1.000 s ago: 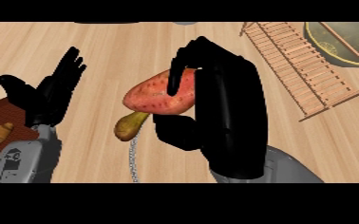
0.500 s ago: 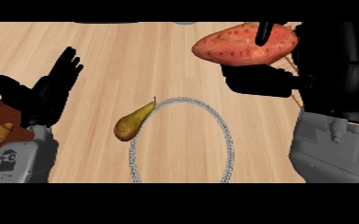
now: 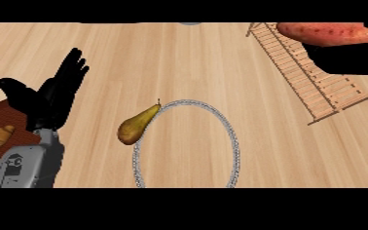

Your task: Pick the sweet potato from the placemat and place it in the tiered shelf

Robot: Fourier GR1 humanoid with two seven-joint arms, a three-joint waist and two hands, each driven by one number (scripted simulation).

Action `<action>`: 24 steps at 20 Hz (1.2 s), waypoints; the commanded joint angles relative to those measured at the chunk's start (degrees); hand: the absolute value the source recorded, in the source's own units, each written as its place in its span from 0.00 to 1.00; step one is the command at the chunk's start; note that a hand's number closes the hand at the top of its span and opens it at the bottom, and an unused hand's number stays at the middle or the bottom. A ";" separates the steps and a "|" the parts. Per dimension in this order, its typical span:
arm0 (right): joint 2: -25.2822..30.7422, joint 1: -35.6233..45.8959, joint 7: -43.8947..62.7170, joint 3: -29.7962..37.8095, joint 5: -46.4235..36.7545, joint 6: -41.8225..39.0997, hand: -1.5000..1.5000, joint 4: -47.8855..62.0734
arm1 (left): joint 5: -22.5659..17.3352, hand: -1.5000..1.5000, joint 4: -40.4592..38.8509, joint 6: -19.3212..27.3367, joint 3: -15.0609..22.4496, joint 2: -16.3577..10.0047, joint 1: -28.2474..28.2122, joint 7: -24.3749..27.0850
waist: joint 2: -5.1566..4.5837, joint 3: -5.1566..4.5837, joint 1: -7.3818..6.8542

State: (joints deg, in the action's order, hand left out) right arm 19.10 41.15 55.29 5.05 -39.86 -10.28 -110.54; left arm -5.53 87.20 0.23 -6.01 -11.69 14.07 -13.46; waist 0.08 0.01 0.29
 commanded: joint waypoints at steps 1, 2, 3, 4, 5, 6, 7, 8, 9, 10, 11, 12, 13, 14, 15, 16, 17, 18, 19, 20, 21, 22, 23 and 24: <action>3.38 -4.10 -2.93 7.12 4.10 -1.31 1.00 -0.07 | 0.25 0.50 -0.20 0.85 0.03 0.75 1.61 -0.86 | -0.03 0.00 0.03; 3.49 -3.29 -7.36 8.59 4.53 1.50 1.00 5.17 | 1.54 0.50 -1.24 -0.06 1.83 1.58 -0.33 1.58 | -0.14 0.00 -0.26; 3.15 -9.04 -7.92 7.74 4.14 1.00 1.00 -0.42 | -0.04 0.50 1.04 -0.85 0.00 0.29 -1.66 0.71 | -0.02 0.00 -0.17; 4.30 -6.22 -9.02 9.20 5.15 0.69 1.00 4.17 | -0.17 0.50 0.14 -0.07 -0.69 -0.36 2.28 -2.29 | -0.08 0.00 -0.23; 4.81 -6.77 -9.53 10.53 6.45 0.37 1.00 3.03 | -0.72 0.50 0.54 -2.37 -0.50 -0.71 -0.58 -0.06 | -0.04 -0.01 -0.27; 3.97 -9.59 -13.29 10.44 4.95 3.38 1.00 5.40 | -0.06 0.50 -0.10 -0.72 -0.78 0.04 -0.16 0.16 | -0.10 0.00 -0.30; 7.74 -7.97 -15.07 14.98 9.03 0.60 1.00 7.48 | -0.41 0.50 3.62 -0.34 -0.44 -0.39 -0.15 -3.40 | -0.04 0.02 -0.36; 6.84 -9.64 -15.77 14.02 8.50 1.19 1.00 7.17 | 0.74 0.50 1.40 0.26 1.03 1.88 -1.09 -0.85 | -0.07 0.00 -0.26; 5.94 -9.90 -16.62 13.00 6.66 3.32 1.00 7.97 | 1.22 0.50 -3.25 0.97 -0.07 1.43 3.90 -0.23 | -0.14 -0.01 -0.12; 6.58 -10.48 -16.33 14.21 9.38 1.32 1.00 6.40 | -0.36 0.50 -5.81 -1.71 -1.55 0.28 2.73 2.25 | -0.11 -0.02 -0.07; 6.73 -9.85 -19.63 14.15 7.83 3.77 1.00 11.68 | 1.19 0.50 -1.22 -0.32 0.31 1.63 -0.59 1.98 | -0.11 -0.01 -0.43; 5.72 -9.84 -20.76 12.79 6.48 5.46 1.00 12.77 | 1.11 0.50 5.01 1.05 0.67 0.62 0.11 -5.45 | -0.06 0.01 -0.66; 6.97 -10.08 -19.27 13.37 7.63 3.47 1.00 11.05 | 0.97 0.50 2.69 0.32 -0.33 0.44 0.73 -2.60 | -0.05 -0.01 -0.41; 5.83 -11.20 -23.70 14.24 7.68 6.42 1.00 15.34 | -0.14 0.50 -0.49 -2.12 -1.77 -0.80 -0.19 0.92 | -0.14 -0.01 -0.49; 9.33 -10.07 -20.82 16.11 10.09 2.03 1.00 11.83 | 0.02 0.50 0.30 -0.20 -0.75 0.72 2.26 -3.00 | -0.05 -0.02 -0.25; 9.05 -9.43 -24.35 16.49 10.53 3.73 1.00 17.03 | 0.33 0.50 -1.28 -1.32 -1.61 -0.31 1.52 -0.12 | -0.12 -0.02 -0.39; 6.51 -16.08 -27.09 15.39 8.33 6.39 1.00 12.70 | -0.49 0.50 -2.72 -1.73 -2.35 -0.68 2.78 -0.62 | -0.10 -0.01 -0.14; 10.66 -13.66 -26.78 19.77 13.65 1.86 1.00 13.79 | 3.19 0.50 -2.24 1.27 0.97 2.25 1.89 0.54 | -0.07 -0.01 -0.02; 9.72 -14.16 -28.77 18.97 13.15 3.37 1.00 15.44 | 0.81 0.50 -0.88 -1.37 -0.33 1.13 0.15 0.92 | -0.07 -0.01 -0.29; 10.88 -12.53 -26.67 17.71 11.32 3.04 1.00 16.24 | 1.27 0.50 -2.58 -0.43 -0.55 1.35 2.33 0.23 | -0.08 -0.02 -0.29; 9.61 -16.70 -28.49 18.77 12.21 3.64 1.00 13.81 | 0.05 0.50 -2.42 -1.63 -2.06 -0.15 2.60 -0.36 | -0.06 -0.01 -0.17; 7.57 -12.59 -18.61 19.09 7.52 7.94 1.00 16.03 | 0.85 0.50 -2.48 -1.27 -0.96 0.73 1.34 1.29 | -0.12 -0.04 -0.38; 9.19 -11.53 -24.22 19.84 5.46 10.74 0.00 24.02 | 1.14 0.50 -1.27 -0.75 -0.29 1.56 0.55 1.26 | -0.32 0.00 -1.04; 8.28 -12.03 -22.19 18.41 5.51 10.57 0.00 20.23 | 2.77 0.50 -2.39 0.10 0.91 2.94 -0.31 3.36 | -0.14 -0.03 -0.51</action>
State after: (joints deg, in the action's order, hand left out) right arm 27.80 28.53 31.64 23.22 -31.50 -3.41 -93.23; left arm -4.28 85.39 -0.44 -6.44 -10.40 15.10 -12.45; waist -0.06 0.00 -0.17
